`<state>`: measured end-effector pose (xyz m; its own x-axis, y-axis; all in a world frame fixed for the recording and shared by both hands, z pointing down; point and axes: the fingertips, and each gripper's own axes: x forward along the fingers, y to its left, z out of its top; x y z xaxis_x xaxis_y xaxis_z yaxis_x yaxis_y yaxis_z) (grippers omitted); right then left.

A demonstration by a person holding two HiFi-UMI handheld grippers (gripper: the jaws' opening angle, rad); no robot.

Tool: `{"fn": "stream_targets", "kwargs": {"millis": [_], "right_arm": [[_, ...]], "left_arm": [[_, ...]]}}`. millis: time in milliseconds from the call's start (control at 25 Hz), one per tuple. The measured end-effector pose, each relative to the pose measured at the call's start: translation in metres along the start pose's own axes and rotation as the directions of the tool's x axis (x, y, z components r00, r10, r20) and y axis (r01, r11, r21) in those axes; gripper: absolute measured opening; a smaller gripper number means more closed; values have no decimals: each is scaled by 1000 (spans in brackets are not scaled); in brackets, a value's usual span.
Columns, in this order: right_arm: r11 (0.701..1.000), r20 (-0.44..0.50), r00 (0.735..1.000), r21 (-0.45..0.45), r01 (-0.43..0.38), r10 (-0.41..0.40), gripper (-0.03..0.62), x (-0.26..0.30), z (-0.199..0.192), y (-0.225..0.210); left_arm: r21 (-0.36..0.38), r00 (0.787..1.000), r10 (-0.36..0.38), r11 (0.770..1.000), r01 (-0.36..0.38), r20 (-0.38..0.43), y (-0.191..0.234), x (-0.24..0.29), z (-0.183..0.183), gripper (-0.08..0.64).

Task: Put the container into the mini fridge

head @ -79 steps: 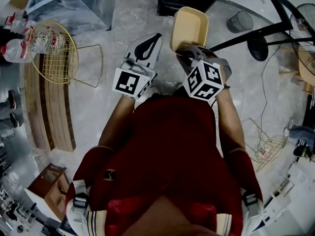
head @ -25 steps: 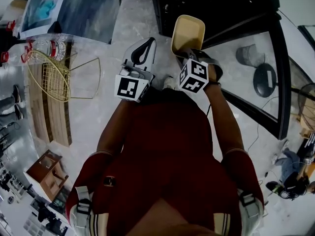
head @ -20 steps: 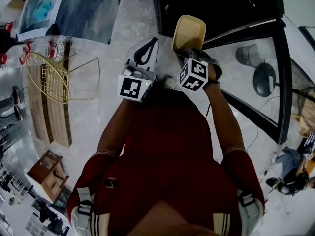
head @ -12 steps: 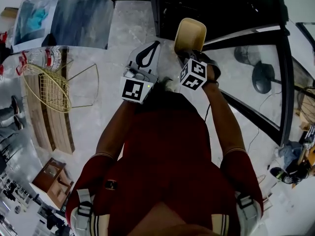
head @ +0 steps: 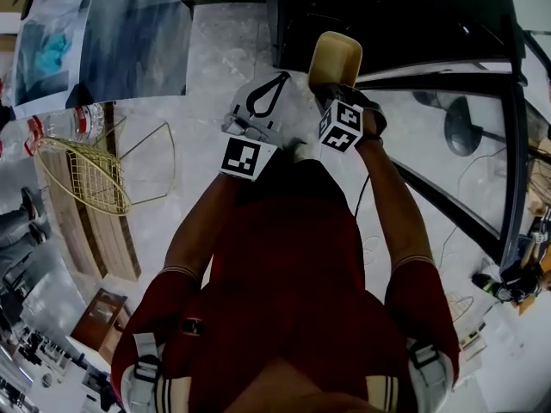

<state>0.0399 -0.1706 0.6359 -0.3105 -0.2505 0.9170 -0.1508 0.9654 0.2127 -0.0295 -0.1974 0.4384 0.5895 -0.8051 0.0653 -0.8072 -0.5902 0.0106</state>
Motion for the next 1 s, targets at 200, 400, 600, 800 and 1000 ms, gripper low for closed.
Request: {"fn": "stream_targets", "kwargs": {"millis": [200,400,600,800,1000], "right_arm": [[1000,6,1000,14,-27,27,2,30,-2,-12],[999,-12,999,4,-40,40,2,53,-13,-22],[999,-26,998,-10,-52,52,2,73,-15,-36],[998,-32,998,1,-56,56,2,90,-13,-58],[998,-26,998,19,-60,60,2,104,-8,-74]], "left_arm": [[46,997,-67,997,69,-36,10,18,-27,8],[73,990,-115,990,121,-80,16,30,-50,8],[67,987,-134,988,139,-85,24,36,-58,8],[59,988,-135,988,140,-81,37,39,-56,8],[46,989,-131,990,134,-73,44,42,-54,8]]}}
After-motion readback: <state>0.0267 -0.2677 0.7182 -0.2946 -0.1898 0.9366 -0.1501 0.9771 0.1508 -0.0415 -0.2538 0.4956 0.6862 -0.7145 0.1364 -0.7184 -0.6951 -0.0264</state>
